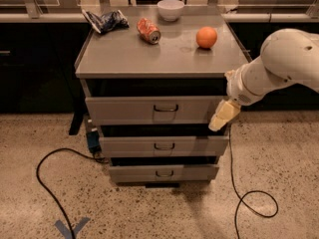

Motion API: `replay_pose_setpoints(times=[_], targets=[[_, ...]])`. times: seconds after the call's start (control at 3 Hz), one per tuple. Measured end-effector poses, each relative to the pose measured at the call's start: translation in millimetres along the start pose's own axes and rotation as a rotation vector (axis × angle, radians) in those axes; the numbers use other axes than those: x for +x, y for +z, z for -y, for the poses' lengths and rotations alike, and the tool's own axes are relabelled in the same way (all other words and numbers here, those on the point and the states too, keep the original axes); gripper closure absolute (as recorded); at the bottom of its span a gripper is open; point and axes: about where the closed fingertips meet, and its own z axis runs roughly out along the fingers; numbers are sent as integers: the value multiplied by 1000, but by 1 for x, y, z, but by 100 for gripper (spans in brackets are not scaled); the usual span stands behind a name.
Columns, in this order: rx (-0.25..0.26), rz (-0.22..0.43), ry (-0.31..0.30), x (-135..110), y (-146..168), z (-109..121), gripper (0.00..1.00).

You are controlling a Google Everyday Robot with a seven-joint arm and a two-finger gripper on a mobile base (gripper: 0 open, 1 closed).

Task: Open top drawer

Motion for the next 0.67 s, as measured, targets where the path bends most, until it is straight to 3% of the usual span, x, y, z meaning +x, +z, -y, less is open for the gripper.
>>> replay_pose_setpoints(times=[0.33,0.67], targets=[[-14,32,6,3,25,-2,0],[-76,50,13,8,50,-7,0]])
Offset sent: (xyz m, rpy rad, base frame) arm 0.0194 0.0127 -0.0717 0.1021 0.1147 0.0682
